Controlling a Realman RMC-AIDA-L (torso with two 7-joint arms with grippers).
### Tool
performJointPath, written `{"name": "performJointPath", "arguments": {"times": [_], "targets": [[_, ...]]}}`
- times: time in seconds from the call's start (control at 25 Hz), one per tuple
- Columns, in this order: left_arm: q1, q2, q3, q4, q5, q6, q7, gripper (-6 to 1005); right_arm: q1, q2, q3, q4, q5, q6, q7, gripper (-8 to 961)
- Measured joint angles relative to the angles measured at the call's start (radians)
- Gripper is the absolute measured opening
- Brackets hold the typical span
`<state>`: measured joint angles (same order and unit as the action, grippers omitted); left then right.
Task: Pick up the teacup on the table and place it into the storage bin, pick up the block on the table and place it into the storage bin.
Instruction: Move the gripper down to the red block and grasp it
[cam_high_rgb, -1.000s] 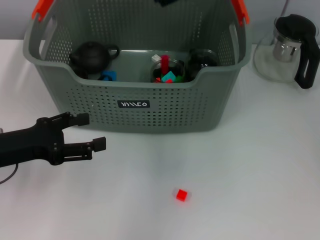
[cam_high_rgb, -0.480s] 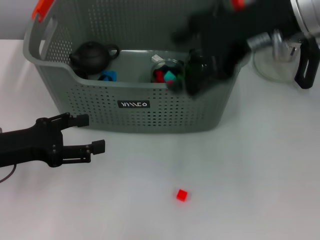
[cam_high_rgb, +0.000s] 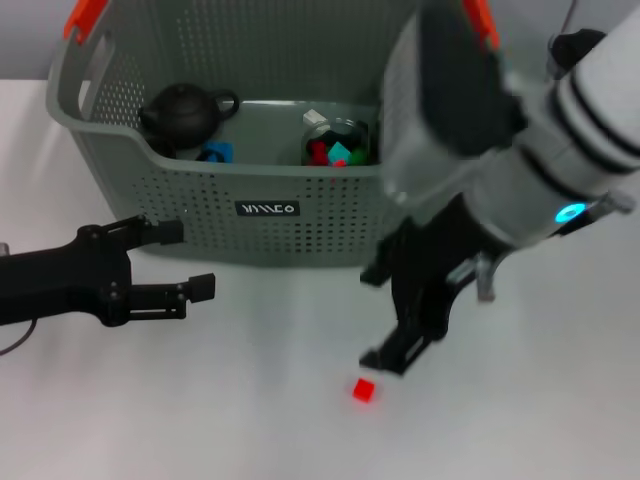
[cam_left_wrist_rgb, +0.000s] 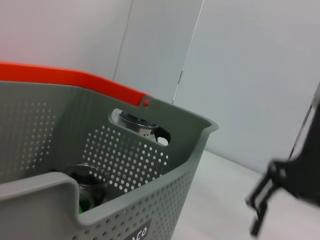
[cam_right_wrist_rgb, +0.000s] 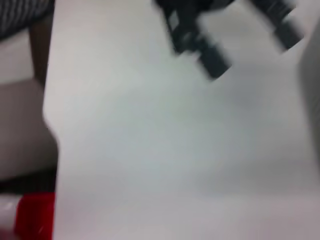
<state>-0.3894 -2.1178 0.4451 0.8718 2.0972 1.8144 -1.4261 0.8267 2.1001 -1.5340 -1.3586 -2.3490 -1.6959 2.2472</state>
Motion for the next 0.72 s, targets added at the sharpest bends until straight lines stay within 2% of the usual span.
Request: {"name": "performJointPath", "arguments": {"times": [0.16,0.44,0.72], "targets": [[-0.001,0.001,0.000,-0.001,0.000,0.000,0.008,963,0.048,0.004,-0.114,0.108,0.001,0.045,0.004,941],[0.002,0.000,-0.001,-0.005,0.000,-0.001,0.012,962,0.115,0.011,-0.222,0.314,0.020,0.189,0.036,942],[0.002,-0.003,0.000,-0.005,0.000,0.000,0.012,961,0.126,0.011,-0.256,0.334,0.060,0.229,0.225,941]]}}
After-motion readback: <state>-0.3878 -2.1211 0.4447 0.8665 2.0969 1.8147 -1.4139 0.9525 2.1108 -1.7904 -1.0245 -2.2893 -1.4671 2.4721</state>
